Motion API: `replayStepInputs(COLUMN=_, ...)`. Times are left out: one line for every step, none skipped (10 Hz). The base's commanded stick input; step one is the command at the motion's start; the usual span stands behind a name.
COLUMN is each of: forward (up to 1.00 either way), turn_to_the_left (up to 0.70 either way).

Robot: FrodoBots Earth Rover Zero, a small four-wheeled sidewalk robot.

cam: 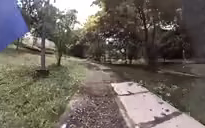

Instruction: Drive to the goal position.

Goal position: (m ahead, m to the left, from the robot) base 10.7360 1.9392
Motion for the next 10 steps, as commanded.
replayStepInputs(forward=0.70, turn_to_the_left=0.00)
replayStepInputs(forward=0.70, turn_to_the_left=0.00)
replayStepInputs(forward=0.70, turn_to_the_left=0.00)
replayStepInputs(forward=0.70, turn_to_the_left=0.00)
replayStepInputs(forward=0.70, turn_to_the_left=0.00)
replayStepInputs(forward=0.70, turn_to_the_left=0.00)
replayStepInputs(forward=0.70, turn_to_the_left=0.00)
replayStepInputs(forward=0.70, turn_to_the_left=0.00)
replayStepInputs(forward=0.70, turn_to_the_left=0.20)
replayStepInputs(forward=0.70, turn_to_the_left=0.35)
